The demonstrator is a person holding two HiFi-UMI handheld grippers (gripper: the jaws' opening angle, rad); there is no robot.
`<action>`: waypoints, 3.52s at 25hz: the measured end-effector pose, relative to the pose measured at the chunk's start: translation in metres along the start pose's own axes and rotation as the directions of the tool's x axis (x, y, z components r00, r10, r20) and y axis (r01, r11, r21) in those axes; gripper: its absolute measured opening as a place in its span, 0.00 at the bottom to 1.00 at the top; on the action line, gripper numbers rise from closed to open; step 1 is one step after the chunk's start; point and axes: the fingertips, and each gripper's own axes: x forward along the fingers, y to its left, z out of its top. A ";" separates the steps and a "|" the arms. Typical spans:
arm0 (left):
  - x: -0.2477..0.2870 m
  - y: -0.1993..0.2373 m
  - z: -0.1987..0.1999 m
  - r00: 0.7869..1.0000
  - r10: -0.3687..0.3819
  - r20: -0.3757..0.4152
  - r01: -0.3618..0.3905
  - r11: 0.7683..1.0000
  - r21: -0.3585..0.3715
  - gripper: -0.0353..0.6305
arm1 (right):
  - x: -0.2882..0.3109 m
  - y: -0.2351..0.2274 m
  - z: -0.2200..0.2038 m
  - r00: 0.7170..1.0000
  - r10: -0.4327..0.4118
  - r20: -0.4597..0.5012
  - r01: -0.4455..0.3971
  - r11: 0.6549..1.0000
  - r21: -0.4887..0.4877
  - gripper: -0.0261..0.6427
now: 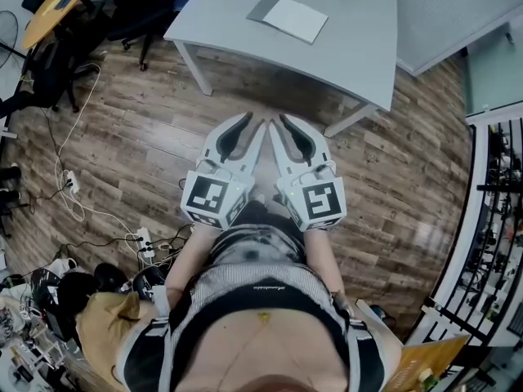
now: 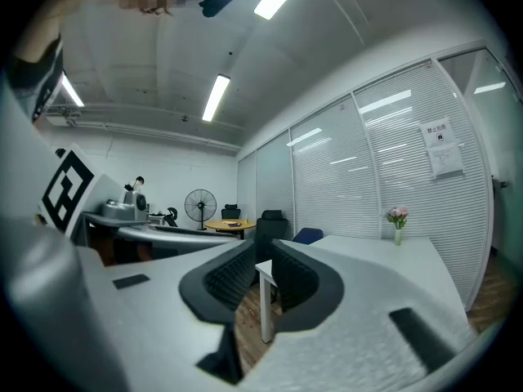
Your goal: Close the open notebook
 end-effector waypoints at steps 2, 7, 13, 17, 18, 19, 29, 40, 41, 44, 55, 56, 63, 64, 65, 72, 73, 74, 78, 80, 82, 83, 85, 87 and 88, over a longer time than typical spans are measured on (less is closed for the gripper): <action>0.003 0.000 -0.001 1.000 -0.001 -0.002 0.001 1.000 -0.001 0.16 | 0.001 -0.002 -0.001 1.000 0.001 0.000 -0.001 1.000 0.002 0.13; 0.008 0.009 -0.004 1.000 -0.003 -0.008 0.003 1.000 -0.003 0.16 | 0.008 -0.005 -0.003 1.000 -0.007 -0.001 0.007 1.000 0.007 0.13; 0.028 0.026 -0.002 1.000 -0.017 -0.014 0.017 1.000 -0.004 0.16 | 0.027 -0.020 -0.005 0.999 -0.033 -0.011 0.033 0.999 0.009 0.13; 0.043 0.033 0.000 0.999 -0.031 -0.016 0.031 1.000 -0.005 0.16 | 0.039 -0.030 -0.007 0.999 -0.042 -0.023 0.043 0.999 0.022 0.13; 0.047 0.035 0.000 0.999 -0.035 -0.017 0.035 0.999 -0.003 0.16 | 0.042 -0.033 -0.007 0.999 -0.045 -0.021 0.046 0.999 0.022 0.13; 0.051 0.037 0.000 0.999 -0.038 -0.018 0.038 0.999 -0.001 0.16 | 0.045 -0.037 -0.008 0.999 -0.050 -0.018 0.050 0.999 0.021 0.13; 0.093 0.059 -0.003 0.998 -0.058 -0.037 0.058 0.998 0.000 0.16 | 0.079 -0.068 -0.015 0.997 -0.072 -0.027 0.073 0.996 0.041 0.13; 0.140 0.086 -0.001 0.996 -0.078 -0.046 0.078 0.997 -0.003 0.16 | 0.119 -0.103 -0.017 0.995 -0.094 -0.035 0.095 0.995 0.035 0.13; 0.144 0.089 -0.001 0.996 -0.081 -0.048 0.081 0.997 -0.005 0.16 | 0.123 -0.105 -0.017 0.994 -0.098 -0.038 0.099 0.994 0.034 0.13; 0.152 0.098 -0.001 0.995 -0.091 -0.052 0.091 0.996 -0.010 0.16 | 0.134 -0.109 -0.018 0.993 -0.109 -0.044 0.110 0.993 0.033 0.13; 0.175 0.128 0.000 0.990 -0.129 -0.058 0.128 0.992 -0.020 0.16 | 0.166 -0.123 -0.019 0.986 -0.155 -0.056 0.157 0.987 0.032 0.13; 0.176 0.130 0.000 0.990 -0.132 -0.056 0.131 0.991 -0.020 0.16 | 0.168 -0.123 -0.019 0.986 -0.158 -0.056 0.160 0.987 0.031 0.13; 0.182 0.148 0.002 0.984 -0.167 -0.059 0.166 0.986 -0.019 0.16 | 0.189 -0.119 -0.017 0.983 -0.178 -0.051 0.180 0.983 0.038 0.13; 0.182 0.151 0.002 0.984 -0.171 -0.059 0.170 0.985 -0.018 0.16 | 0.193 -0.118 -0.016 0.982 -0.181 -0.050 0.183 0.983 0.036 0.13; 0.181 0.155 0.003 0.983 -0.174 -0.058 0.173 0.985 -0.017 0.16 | 0.196 -0.116 -0.016 0.982 -0.183 -0.050 0.185 0.982 0.035 0.13; 0.174 0.171 0.007 0.981 -0.186 -0.054 0.186 0.982 -0.019 0.16 | 0.208 -0.104 -0.013 0.979 -0.198 -0.055 0.200 0.979 0.034 0.13; 0.173 0.172 0.007 0.981 -0.188 -0.055 0.187 0.982 -0.020 0.16 | 0.208 -0.102 -0.012 0.978 -0.201 -0.055 0.203 0.979 0.033 0.13; 0.171 0.173 0.007 0.980 -0.190 -0.056 0.189 0.982 -0.021 0.16 | 0.208 -0.100 -0.012 0.977 -0.205 -0.055 0.206 0.978 0.031 0.13; 0.168 0.176 0.008 0.980 -0.191 -0.057 0.190 0.981 -0.025 0.16 | 0.206 -0.098 -0.009 0.974 -0.220 -0.058 0.222 0.975 0.027 0.13; 0.168 0.178 0.008 0.981 -0.188 -0.054 0.187 0.982 -0.025 0.16 | 0.206 -0.099 -0.009 0.972 -0.226 -0.061 0.227 0.974 0.023 0.13; 0.167 0.179 0.009 0.981 -0.187 -0.048 0.186 0.982 -0.030 0.16 | 0.206 -0.100 -0.009 0.972 -0.229 -0.061 0.230 0.973 0.024 0.13; 0.167 0.179 0.010 0.981 -0.187 -0.045 0.185 0.982 -0.030 0.16 | 0.206 -0.101 -0.009 0.972 -0.229 -0.060 0.231 0.973 0.026 0.13; 0.168 0.179 0.012 0.982 -0.183 -0.042 0.182 0.983 -0.027 0.16 | 0.205 -0.102 -0.008 0.972 -0.228 -0.056 0.230 0.973 0.030 0.13; 0.169 0.181 0.013 0.984 -0.175 -0.040 0.174 0.984 -0.025 0.16 | 0.207 -0.103 -0.008 0.973 -0.223 -0.056 0.225 0.974 0.033 0.13; 0.170 0.183 0.013 0.984 -0.171 -0.039 0.171 0.985 -0.026 0.16 | 0.209 -0.104 -0.008 0.974 -0.218 -0.055 0.220 0.975 0.034 0.13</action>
